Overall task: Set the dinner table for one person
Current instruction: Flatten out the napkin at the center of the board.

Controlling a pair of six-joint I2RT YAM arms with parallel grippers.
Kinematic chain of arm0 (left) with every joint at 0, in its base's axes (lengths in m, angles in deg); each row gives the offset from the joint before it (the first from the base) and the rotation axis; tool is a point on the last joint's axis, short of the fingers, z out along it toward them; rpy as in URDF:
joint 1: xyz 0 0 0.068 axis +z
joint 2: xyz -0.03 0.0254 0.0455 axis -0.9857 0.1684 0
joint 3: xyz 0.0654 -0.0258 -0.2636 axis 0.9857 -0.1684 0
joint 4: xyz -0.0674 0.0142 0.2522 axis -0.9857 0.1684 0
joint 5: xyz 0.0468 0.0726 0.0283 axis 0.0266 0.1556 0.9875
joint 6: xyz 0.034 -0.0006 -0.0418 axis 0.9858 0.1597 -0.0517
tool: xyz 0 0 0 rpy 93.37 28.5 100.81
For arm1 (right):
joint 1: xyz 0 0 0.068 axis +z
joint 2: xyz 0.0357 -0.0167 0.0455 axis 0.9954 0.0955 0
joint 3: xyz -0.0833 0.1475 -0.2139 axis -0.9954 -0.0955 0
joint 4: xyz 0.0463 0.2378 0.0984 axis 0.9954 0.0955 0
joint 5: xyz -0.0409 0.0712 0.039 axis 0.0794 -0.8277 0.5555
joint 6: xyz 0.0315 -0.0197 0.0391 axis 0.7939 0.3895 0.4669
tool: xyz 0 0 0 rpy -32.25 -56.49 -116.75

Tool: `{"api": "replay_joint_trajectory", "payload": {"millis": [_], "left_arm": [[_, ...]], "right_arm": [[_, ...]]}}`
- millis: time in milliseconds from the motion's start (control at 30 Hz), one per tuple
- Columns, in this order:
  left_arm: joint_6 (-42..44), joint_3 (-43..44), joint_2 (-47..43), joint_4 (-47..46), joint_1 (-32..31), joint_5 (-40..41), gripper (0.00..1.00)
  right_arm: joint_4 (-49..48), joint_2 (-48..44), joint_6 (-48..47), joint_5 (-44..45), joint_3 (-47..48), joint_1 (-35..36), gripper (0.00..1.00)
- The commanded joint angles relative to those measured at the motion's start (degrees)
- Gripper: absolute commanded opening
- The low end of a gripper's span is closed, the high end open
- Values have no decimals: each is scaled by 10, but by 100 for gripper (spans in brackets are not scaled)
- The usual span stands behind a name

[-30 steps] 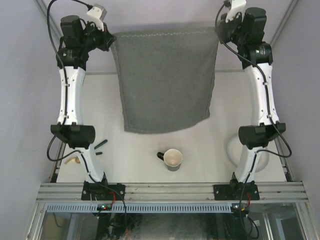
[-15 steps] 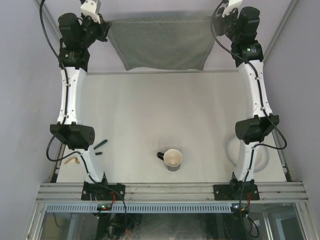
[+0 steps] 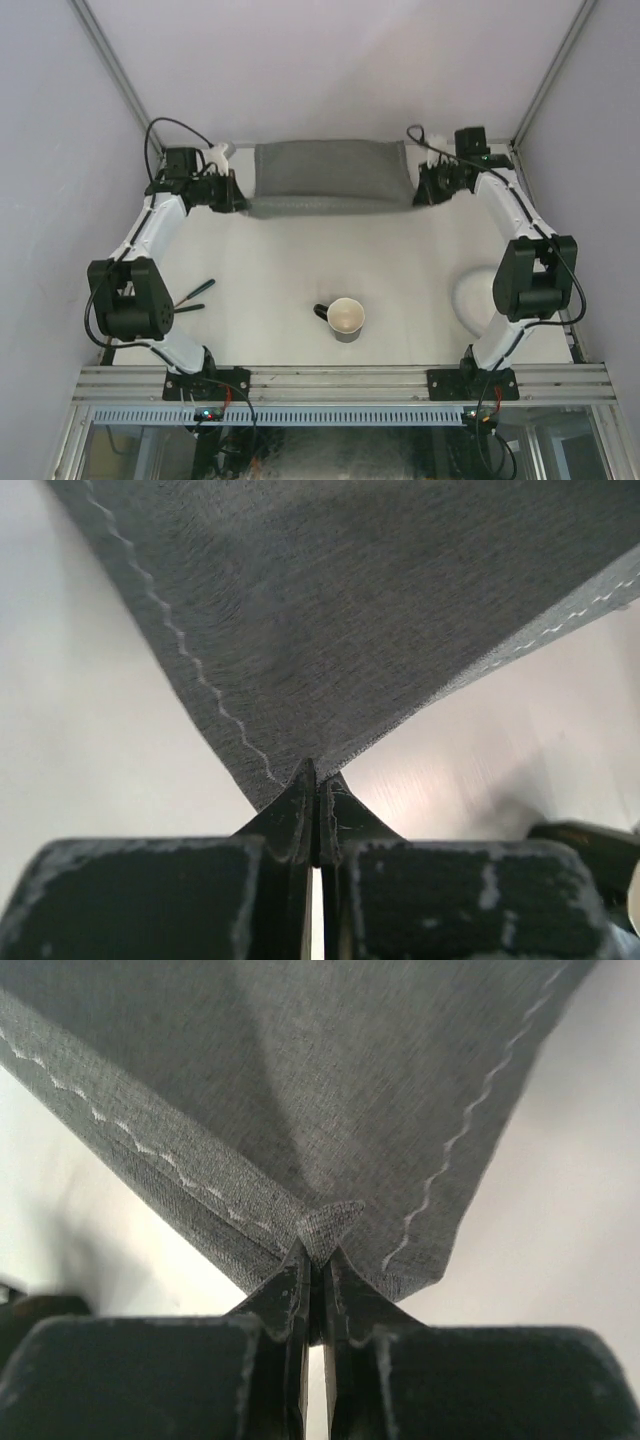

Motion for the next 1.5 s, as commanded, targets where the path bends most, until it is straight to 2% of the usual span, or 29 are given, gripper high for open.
{"api": "replay_joint_trajectory", "payload": {"millis": [0, 100, 267, 700, 867, 1000, 1200, 1233, 1333, 1400, 1467], "left_arm": [[14, -44, 6, 34, 42, 13, 0], [12, -62, 24, 44, 42, -18, 0], [18, -79, 38, 54, 42, -37, 0], [50, -71, 43, 99, 43, -43, 0], [81, -52, 35, 161, 43, -73, 0], [145, -43, -24, 238, 43, -131, 0], [160, -79, -160, 211, 43, -157, 1], [160, -82, -167, 211, 43, -158, 0], [177, -81, -166, 243, 42, -166, 7], [191, -81, -167, 265, 43, -172, 14], [198, -81, -181, 281, 42, -177, 18]], "right_arm": [[147, 7, -130, 8, -97, -43, 0], [185, 46, -161, -19, -144, -58, 0], [162, 47, -174, -29, -201, -72, 0], [172, 31, -177, -33, -208, -58, 0], [258, 15, -218, -27, -209, -18, 0], [369, -48, -267, -70, -209, 13, 0], [394, -160, -246, -58, -209, 83, 1], [394, -167, -239, -57, -209, 90, 11], [396, -175, -235, -54, -228, 100, 67], [401, -185, -243, -53, -231, 100, 97], [395, -205, -236, -36, -226, 100, 100]]}}
